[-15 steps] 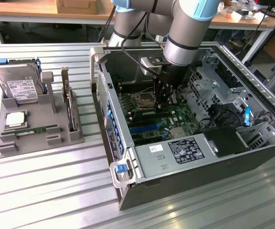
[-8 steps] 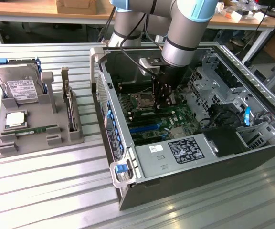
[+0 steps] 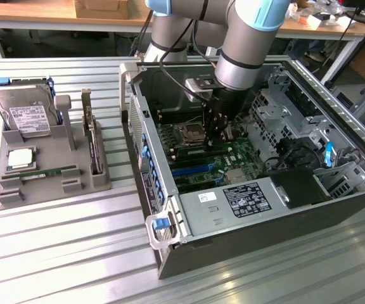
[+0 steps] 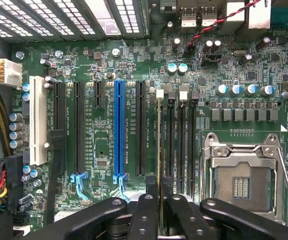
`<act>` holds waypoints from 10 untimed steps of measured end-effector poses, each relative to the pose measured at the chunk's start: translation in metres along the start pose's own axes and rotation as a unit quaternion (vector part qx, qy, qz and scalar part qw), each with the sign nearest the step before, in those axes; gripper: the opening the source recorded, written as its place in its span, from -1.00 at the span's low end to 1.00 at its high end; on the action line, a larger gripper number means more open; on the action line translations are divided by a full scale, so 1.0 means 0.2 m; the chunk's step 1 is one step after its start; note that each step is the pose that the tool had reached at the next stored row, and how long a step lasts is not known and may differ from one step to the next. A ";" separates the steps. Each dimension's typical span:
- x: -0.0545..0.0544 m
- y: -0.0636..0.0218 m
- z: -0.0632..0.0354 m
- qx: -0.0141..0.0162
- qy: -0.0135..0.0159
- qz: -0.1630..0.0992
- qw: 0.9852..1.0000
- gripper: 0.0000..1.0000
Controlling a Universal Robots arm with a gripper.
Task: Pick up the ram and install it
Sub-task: 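Insert the ram into the slot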
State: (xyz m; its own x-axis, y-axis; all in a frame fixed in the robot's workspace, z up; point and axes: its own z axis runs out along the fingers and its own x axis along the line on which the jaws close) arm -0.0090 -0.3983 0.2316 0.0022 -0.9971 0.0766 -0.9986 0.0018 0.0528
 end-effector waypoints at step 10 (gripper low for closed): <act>0.00 -0.006 0.008 0.000 0.004 0.002 1.000 -0.73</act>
State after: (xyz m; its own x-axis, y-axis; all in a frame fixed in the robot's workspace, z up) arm -0.0078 -0.3984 0.2298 -0.0015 -0.9964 0.0852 -0.9986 0.0060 0.0528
